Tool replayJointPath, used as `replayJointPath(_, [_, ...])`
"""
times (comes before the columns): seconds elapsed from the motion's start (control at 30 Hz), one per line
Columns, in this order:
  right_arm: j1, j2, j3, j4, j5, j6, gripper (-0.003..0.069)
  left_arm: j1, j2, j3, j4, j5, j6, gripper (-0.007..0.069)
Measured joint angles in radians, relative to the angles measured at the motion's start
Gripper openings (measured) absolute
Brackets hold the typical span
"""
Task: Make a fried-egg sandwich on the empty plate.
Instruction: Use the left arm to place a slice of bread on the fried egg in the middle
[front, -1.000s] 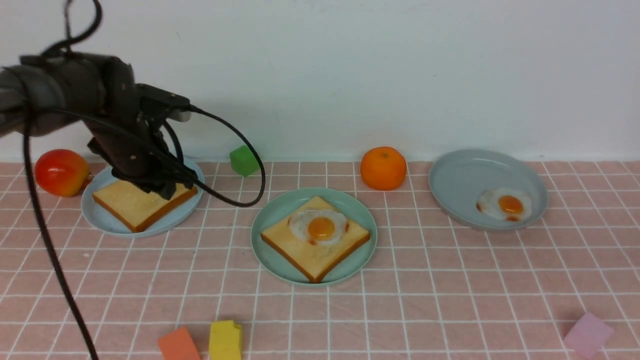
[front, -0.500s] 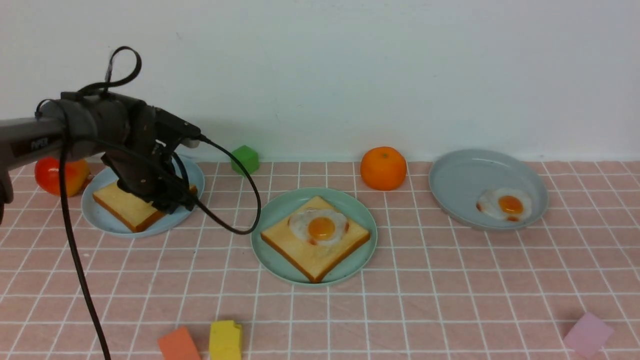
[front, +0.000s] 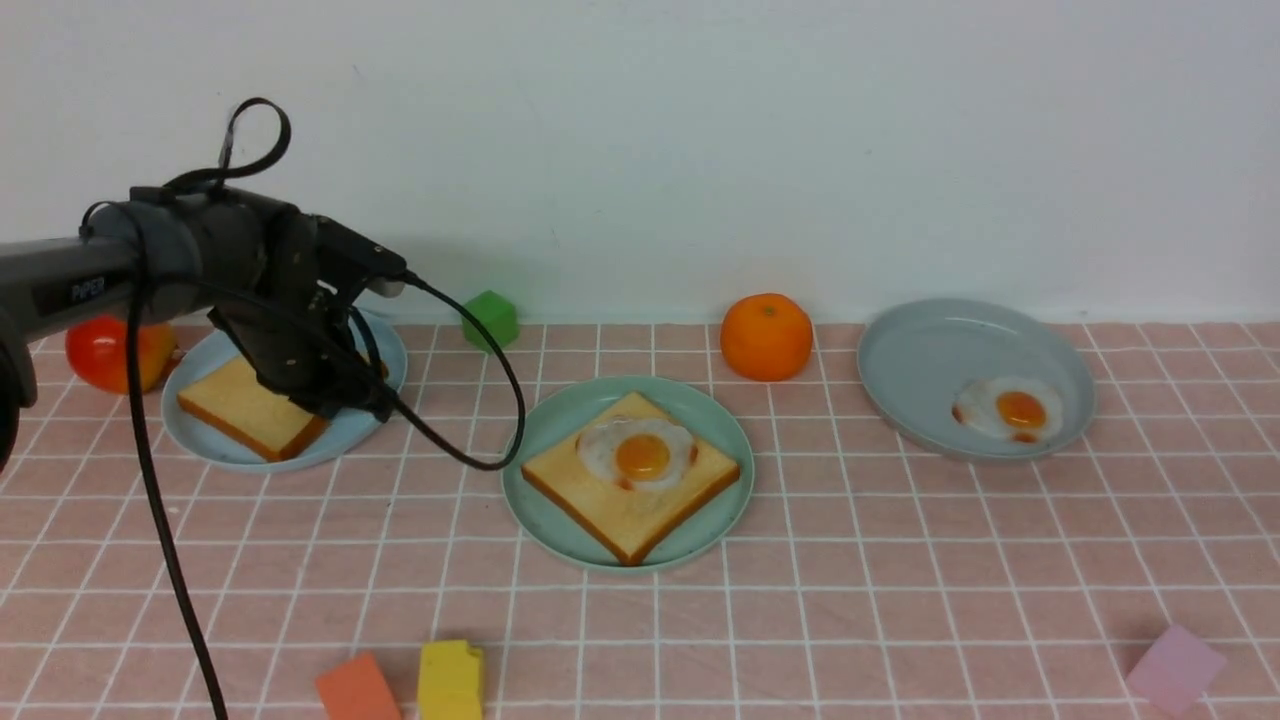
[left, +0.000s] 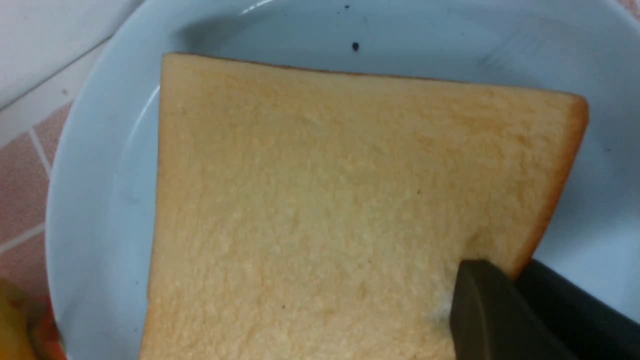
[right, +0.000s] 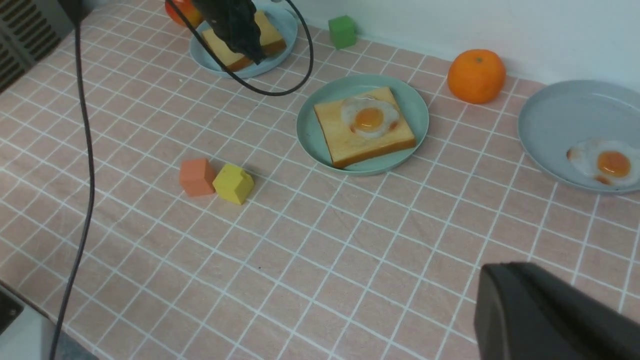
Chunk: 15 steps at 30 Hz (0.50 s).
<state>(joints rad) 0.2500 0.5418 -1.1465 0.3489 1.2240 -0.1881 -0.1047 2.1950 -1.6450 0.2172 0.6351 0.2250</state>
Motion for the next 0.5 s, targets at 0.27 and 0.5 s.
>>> replayJointPath(0.27, [0.000, 0.000, 0.000, 0.000, 0.000, 0.000, 0.0006, -0.007, -0.166, 0.011, 0.021, 0.048, 0.000, 0.0027])
replayJointPath(0.5, [0.000, 0.000, 0.000, -0.024, 0.005, 0.000, 0.0006, -0.150, -0.333, 0.007, -0.083, 0.107, 0.000, 0.0027])
